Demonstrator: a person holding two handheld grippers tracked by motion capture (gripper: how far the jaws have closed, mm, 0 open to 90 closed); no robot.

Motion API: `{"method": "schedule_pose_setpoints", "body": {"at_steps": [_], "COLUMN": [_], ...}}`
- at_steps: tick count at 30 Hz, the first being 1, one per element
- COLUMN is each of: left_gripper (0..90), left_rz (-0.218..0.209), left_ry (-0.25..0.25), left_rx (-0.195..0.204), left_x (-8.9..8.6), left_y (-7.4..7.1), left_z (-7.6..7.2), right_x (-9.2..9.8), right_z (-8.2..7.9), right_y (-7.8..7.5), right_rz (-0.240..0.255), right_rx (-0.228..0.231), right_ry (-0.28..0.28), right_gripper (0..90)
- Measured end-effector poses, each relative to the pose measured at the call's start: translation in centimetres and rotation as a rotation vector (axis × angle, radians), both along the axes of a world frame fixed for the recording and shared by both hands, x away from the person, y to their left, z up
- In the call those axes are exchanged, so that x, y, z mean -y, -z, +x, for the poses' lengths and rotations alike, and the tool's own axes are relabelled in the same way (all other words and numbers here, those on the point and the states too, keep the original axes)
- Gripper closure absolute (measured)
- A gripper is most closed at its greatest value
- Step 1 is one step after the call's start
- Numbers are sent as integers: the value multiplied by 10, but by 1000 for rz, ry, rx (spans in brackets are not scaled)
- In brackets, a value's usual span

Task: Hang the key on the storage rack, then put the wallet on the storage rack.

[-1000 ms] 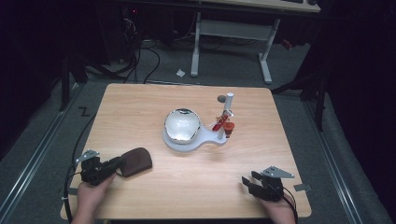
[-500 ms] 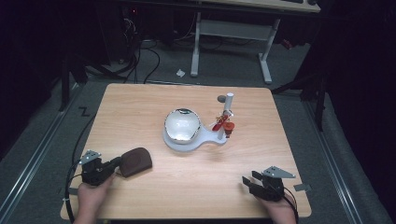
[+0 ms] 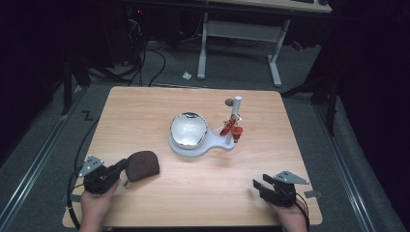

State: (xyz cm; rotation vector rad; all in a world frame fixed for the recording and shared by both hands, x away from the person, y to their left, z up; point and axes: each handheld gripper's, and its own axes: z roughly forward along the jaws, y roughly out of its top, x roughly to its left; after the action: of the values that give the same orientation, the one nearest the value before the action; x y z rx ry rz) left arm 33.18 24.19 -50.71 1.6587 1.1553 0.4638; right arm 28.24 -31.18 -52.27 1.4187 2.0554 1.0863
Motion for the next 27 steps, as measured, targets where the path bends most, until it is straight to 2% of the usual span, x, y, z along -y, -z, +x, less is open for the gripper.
{"method": "schedule_pose_setpoints", "body": {"at_steps": [9,17,23,27], "left_gripper": [875,875,875,875], "left_rz": [-16,-6,-14,-9], "left_ry": [-9,1,-1,28], "left_rx": [73,92,114,127], "left_x": [1,7,10,14], "left_y": [-13,-16,-21,-26], "left_z": [-8,-8,-13,-16], "right_x": [-1,4,6,4], "right_z": [2,1,-1,-1], "right_y": [2,1,0,-2], "right_rz": [-4,-1,2,-6], "right_rx": [14,25,38,44], "right_ry": [4,23,33,22], "right_gripper": [496,498,499,499]}}
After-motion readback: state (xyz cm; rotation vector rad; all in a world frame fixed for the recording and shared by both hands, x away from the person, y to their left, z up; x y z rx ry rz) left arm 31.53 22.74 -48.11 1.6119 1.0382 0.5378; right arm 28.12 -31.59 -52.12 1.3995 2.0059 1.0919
